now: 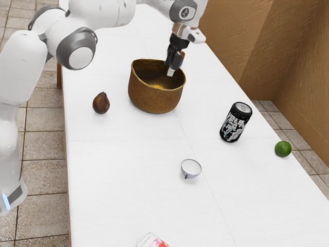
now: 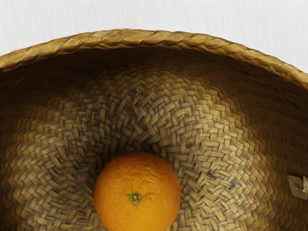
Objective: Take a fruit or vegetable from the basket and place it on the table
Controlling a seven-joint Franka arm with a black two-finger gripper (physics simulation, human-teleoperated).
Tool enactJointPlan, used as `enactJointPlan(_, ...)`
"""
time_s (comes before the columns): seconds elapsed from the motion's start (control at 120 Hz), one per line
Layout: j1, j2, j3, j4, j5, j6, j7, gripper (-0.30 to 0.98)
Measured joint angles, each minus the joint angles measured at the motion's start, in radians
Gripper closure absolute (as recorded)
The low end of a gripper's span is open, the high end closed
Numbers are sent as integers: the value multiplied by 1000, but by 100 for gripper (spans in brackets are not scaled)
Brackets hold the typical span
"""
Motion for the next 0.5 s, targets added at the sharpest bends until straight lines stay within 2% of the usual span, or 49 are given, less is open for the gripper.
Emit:
enactJointPlan(0.183, -3, 16, 2, -39, -4, 55, 4, 0)
enactJointPlan(0.375, -26, -82, 10, -217, -2, 111, 17, 0)
enactJointPlan(0.5, -25, -63, 8, -254, 1, 160, 24, 0)
